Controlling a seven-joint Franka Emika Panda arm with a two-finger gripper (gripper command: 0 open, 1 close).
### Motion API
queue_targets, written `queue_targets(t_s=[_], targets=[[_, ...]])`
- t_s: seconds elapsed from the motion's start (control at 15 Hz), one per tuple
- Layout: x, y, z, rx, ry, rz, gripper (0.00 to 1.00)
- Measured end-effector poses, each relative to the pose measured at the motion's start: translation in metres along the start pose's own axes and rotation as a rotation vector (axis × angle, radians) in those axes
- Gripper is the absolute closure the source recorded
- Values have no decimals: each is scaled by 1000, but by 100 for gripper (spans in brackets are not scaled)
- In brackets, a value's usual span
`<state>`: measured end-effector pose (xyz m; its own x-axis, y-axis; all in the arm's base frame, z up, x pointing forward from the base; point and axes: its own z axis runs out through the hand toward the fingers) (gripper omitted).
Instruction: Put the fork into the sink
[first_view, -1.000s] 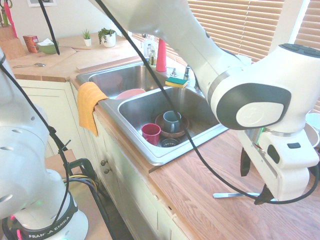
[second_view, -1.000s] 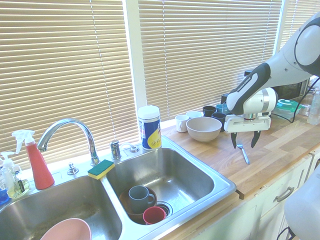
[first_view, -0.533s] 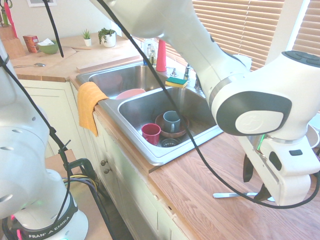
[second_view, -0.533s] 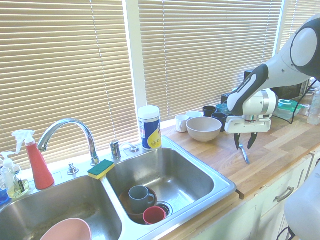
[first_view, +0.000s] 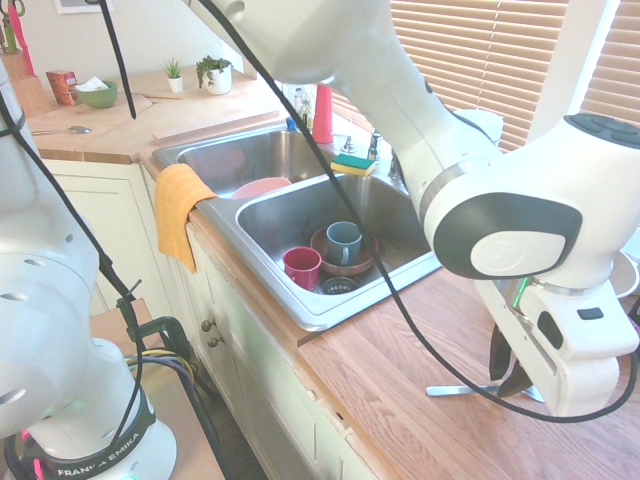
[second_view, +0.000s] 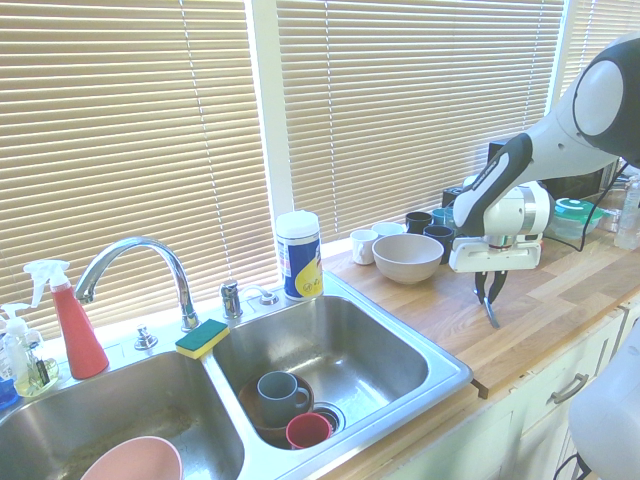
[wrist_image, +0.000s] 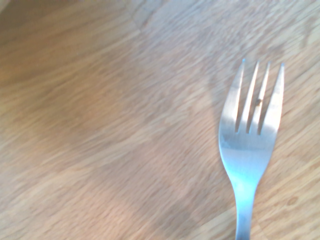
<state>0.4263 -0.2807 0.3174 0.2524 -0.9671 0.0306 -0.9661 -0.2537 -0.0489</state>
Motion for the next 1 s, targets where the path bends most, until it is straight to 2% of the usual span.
queue_targets(t_s=[0.4,0.53,0.67,0.87,1.0], targets=[[5,1,-4,25,5,11,100],[9,-7,-31,63,28,-12,100],[0,-18,-84,100,44,-67,100],[-68,-52,-154,138,51,-220,100],[-137,-89,-164,143,49,-319,100]])
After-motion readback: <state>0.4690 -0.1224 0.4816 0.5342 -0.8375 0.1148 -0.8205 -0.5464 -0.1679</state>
